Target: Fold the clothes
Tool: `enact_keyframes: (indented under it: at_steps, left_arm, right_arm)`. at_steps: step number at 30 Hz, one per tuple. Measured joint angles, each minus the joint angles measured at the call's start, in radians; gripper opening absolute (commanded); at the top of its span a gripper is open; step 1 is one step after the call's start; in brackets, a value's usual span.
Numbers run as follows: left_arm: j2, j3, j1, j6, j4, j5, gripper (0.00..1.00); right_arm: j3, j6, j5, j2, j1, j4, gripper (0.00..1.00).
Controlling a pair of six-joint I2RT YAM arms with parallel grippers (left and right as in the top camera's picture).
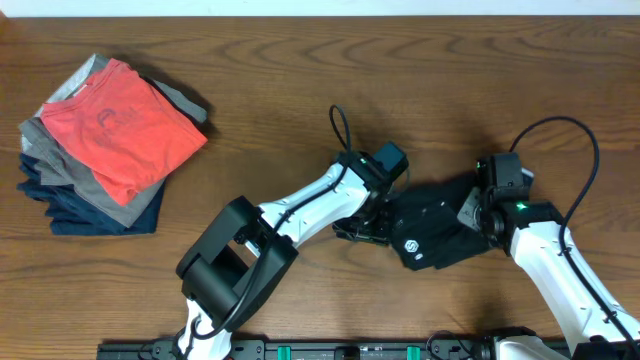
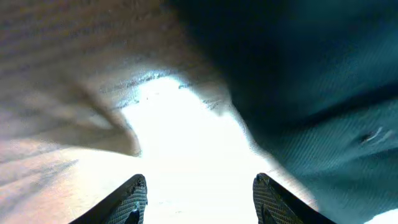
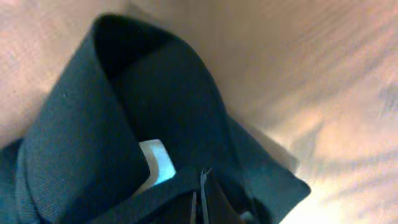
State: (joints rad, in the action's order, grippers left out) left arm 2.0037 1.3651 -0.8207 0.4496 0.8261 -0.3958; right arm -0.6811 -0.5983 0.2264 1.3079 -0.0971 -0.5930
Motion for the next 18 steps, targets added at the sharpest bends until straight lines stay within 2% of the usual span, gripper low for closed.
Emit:
enact_keyframes:
  at_steps: [2, 5, 8, 9, 14, 18]
  left_arm:
    - [0.0, 0.0, -0.01, 0.003, 0.0, 0.003, 0.53]
    - [0.0, 0.0, -0.027, 0.01, 0.001, 0.003, 0.5]
    - [-0.001, 0.0, -0.03, 0.01, 0.008, 0.003, 0.5]
    - [-0.002, 0.0, -0.026, 0.005, 0.013, 0.006, 0.51]
    - [-0.076, 0.0, 0.047, -0.032, 0.016, 0.072, 0.63]
    - [-0.188, 0.008, 0.158, -0.041, -0.089, 0.116, 0.67]
  right_arm:
    - [0.0, 0.047, 0.024, 0.0, 0.006, 0.034, 0.24]
    - [0.0, 0.09, 0.045, 0.0, 0.007, 0.048, 0.33]
    - [0.0, 0.126, 0.088, 0.0, 0.007, 0.034, 0.55]
    - [0.0, 0.137, 0.108, 0.0, 0.007, 0.022, 0.57]
    - [-0.048, 0.171, 0.117, -0.027, 0.008, -0.071, 0.51]
    - [-0.144, 0.214, -0.084, -0.102, 0.009, -0.126, 0.42]
